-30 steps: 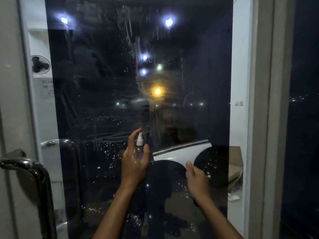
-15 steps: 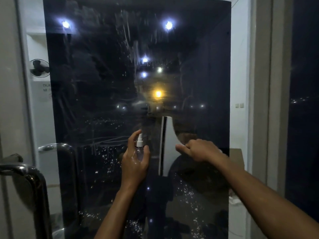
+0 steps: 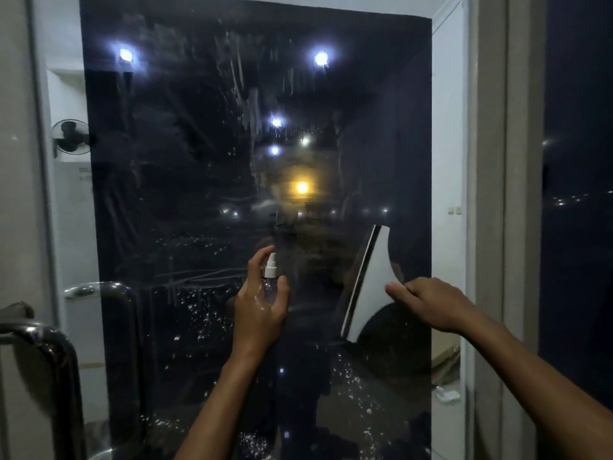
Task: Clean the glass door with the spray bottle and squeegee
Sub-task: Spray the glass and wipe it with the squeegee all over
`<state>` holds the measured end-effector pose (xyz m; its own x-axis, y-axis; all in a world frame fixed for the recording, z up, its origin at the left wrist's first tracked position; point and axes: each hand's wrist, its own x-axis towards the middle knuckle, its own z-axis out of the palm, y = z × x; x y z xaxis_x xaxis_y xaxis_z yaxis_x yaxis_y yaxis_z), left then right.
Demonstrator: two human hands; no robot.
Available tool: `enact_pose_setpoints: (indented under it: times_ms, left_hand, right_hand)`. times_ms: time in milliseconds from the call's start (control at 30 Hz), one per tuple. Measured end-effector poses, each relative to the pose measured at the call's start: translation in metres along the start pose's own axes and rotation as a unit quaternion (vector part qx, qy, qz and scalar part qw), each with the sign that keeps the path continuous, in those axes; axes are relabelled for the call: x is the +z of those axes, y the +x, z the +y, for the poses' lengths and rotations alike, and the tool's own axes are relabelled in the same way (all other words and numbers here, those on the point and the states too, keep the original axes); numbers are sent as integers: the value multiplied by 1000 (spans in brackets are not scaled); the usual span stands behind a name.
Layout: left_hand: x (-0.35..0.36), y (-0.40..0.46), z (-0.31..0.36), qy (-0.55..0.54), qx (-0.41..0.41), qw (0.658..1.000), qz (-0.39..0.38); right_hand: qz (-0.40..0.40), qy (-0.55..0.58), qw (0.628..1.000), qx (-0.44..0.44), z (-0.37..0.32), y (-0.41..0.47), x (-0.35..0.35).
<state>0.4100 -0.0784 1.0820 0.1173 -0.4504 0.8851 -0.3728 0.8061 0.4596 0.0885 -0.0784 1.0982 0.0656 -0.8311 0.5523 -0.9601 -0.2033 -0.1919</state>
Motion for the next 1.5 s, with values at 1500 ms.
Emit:
enact_pose_setpoints:
  times_ms: [1500]
  left_hand:
    - [-160,10,-60,56,13,992,112]
  right_hand:
    - [83,455,886,37,-251,22,72]
